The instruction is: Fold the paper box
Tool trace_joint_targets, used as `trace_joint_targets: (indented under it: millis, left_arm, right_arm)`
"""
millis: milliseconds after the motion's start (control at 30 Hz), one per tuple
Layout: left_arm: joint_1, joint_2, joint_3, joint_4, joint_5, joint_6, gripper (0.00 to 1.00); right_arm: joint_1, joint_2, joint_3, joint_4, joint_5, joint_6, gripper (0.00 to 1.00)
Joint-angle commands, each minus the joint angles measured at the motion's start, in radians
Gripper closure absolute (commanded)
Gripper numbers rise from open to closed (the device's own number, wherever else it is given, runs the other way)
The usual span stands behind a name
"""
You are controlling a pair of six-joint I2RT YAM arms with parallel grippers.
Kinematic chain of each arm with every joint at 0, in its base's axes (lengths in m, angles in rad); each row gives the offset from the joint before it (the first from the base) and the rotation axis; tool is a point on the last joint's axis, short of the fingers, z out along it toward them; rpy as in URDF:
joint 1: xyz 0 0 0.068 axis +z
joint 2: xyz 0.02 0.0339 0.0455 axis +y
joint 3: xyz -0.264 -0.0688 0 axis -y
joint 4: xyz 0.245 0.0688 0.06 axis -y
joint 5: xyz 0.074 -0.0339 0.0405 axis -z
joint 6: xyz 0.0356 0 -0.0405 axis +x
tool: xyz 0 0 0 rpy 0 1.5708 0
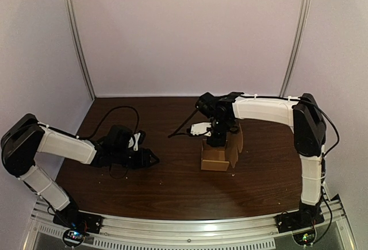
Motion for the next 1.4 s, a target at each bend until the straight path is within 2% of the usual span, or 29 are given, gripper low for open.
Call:
trace_joint_targets:
  millis: [0,400,800,967,1167,1367]
  left_arm:
    - [-0.006,-0.005,-0.012,0.056,0.003,-0.01,0.45]
    - [-0.006,0.0,-0.012,0.056,0.007,-0.013,0.45]
    - [-0.006,0.012,-0.017,0.072,0.01,-0.022,0.45]
    - [-0.006,0.014,-0.019,0.074,0.012,-0.021,0.45]
    - [-0.006,0.016,-0.012,0.068,0.014,-0.02,0.45]
    - [-0.006,0.035,0.016,0.053,0.021,-0.014,0.45]
  right_arm:
    - [-0.004,0.033,0.001,-0.102,-0.021,0.017,0.6]
    - [-0.035,0.096,-0.008,-0.048,-0.039,0.031,0.63]
    - [-0.035,0.094,-0.077,0.039,0.041,0.0,0.79]
    - [-0.031,0.073,-0.152,0.133,0.12,-0.03,0.81]
    - [0.015,-0.037,-0.331,0.383,0.313,-0.104,0.87]
    - [0.032,-0.071,-0.391,0.494,0.401,-0.104,0.86]
